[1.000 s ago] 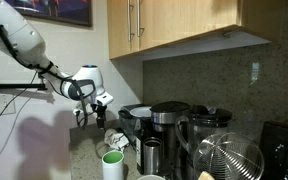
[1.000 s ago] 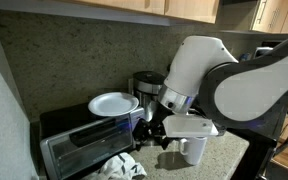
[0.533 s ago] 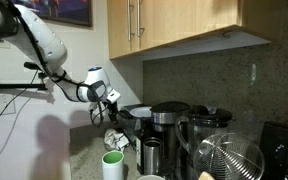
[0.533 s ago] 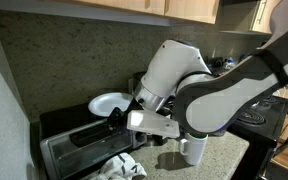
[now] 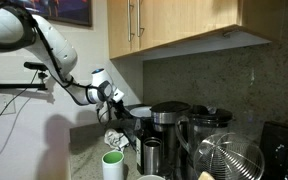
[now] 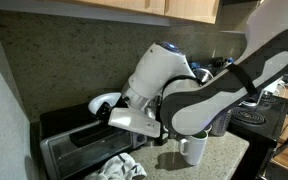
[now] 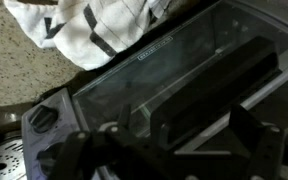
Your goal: Open the door of the toaster oven
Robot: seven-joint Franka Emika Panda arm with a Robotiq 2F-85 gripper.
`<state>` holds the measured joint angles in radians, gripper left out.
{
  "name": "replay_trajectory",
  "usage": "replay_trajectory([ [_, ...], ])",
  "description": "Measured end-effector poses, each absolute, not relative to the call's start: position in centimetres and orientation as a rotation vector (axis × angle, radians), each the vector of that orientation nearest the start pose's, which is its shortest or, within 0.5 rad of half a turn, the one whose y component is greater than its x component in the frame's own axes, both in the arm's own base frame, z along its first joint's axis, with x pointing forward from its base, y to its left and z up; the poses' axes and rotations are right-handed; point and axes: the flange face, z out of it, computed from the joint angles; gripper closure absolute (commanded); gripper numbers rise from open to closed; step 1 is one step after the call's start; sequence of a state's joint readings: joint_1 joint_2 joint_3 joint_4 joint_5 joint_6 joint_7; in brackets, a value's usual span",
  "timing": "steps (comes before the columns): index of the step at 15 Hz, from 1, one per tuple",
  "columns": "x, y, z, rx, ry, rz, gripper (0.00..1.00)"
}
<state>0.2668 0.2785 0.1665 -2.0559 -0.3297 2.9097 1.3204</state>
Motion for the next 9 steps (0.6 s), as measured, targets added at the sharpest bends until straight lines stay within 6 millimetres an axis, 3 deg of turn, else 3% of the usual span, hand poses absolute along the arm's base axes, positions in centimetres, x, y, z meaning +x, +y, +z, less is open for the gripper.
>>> replay_trajectory([
  [4, 56.8, 27.8, 35.9, -2.585, 0.836, -0.663, 0.0],
  [9, 56.9, 26.9, 33.2, -2.617, 0.881, -0.634, 0.0],
])
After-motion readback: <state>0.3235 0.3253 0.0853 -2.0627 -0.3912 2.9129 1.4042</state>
